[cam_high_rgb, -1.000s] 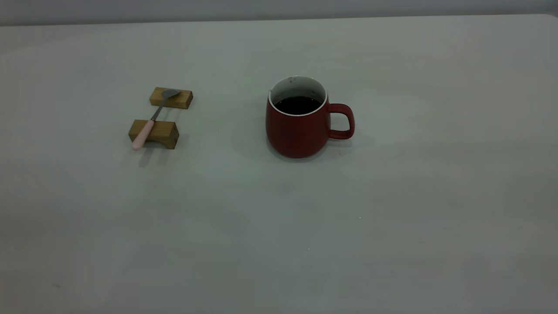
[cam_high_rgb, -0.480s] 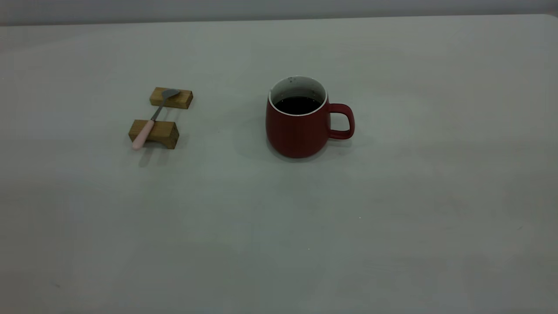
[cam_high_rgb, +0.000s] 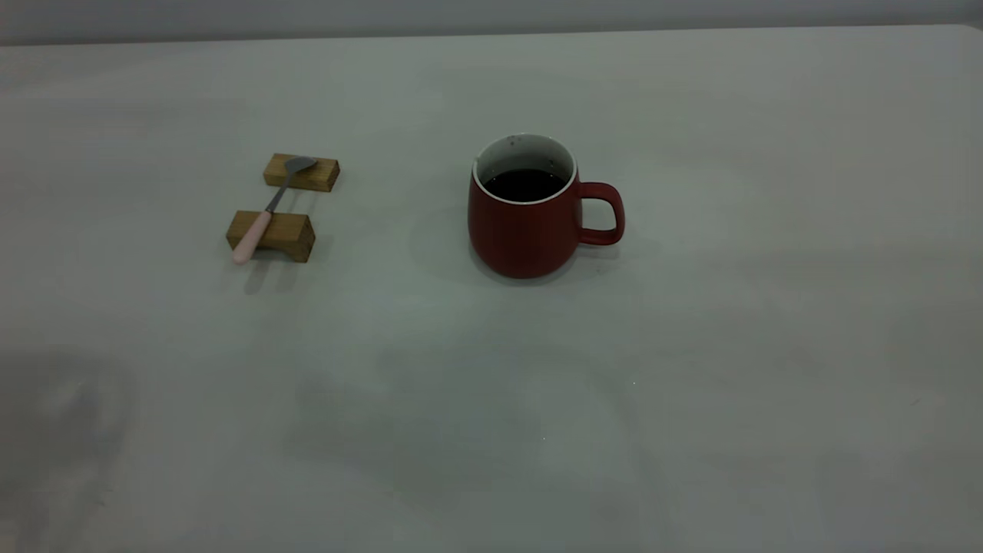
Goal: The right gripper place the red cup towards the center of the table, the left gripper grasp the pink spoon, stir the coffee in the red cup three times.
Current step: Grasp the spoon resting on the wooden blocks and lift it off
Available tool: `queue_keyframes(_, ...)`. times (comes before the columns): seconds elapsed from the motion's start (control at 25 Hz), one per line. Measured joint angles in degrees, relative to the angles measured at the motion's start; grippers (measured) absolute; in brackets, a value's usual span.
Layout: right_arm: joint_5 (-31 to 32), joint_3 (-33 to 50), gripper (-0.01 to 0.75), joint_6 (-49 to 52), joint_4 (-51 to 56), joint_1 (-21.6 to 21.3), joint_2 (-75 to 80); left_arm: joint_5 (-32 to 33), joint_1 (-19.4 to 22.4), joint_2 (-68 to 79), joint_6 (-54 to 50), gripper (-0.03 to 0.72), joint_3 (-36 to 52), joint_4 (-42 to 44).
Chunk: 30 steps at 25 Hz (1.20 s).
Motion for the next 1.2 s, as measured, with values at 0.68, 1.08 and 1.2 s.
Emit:
queue_keyframes(0.68, 0.0, 0.0, 0.587, 0.0, 0.0, 0.0, 0.0, -12.48, -9.97, 47.56, 0.87, 0.672, -16.7, -1.43)
queue_keyframes(1.08, 0.0, 0.0, 0.587, 0.0, 0.0, 0.0, 0.0, -17.91, -10.26, 58.42, 1.05, 0.664, -16.88, -3.45)
queue_keyframes(1.2, 0.0, 0.0, 0.587, 0.0, 0.0, 0.0, 0.0, -20.19, -10.26, 60.49, 1.46, 0.661, -17.11, -3.57)
